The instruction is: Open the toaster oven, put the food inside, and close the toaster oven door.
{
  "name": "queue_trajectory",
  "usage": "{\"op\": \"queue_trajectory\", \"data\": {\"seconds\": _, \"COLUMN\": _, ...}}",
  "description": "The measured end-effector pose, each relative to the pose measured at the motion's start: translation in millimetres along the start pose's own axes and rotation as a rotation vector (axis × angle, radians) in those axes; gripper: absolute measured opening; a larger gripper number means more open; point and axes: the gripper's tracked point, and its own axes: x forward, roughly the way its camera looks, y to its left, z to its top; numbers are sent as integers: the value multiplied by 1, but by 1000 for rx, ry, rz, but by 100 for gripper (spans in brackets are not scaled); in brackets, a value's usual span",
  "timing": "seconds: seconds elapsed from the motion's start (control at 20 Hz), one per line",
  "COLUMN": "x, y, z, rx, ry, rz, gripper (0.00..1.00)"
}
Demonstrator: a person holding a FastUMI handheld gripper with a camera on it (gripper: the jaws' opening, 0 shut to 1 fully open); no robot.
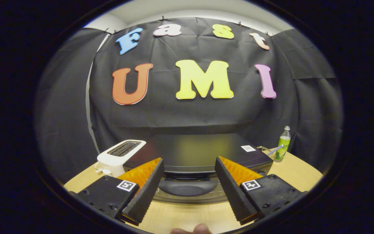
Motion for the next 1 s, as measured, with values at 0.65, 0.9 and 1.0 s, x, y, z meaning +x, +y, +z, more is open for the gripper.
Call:
{"op": "queue_trajectory", "data": {"seconds": 0.65, "x": 7, "y": -6, "z": -36, "rx": -23, "ry": -5, "rz": -41, "gripper": 100}}
{"op": "queue_trajectory", "data": {"seconds": 0.9, "x": -31, "y": -4, "z": -59, "rx": -15, "ry": 25, "rz": -31, "gripper": 100}}
{"op": "queue_trajectory", "data": {"seconds": 1.0, "x": -44, "y": -4, "z": -71, "rx": -9, "ry": 50, "rz": -17, "gripper": 100}}
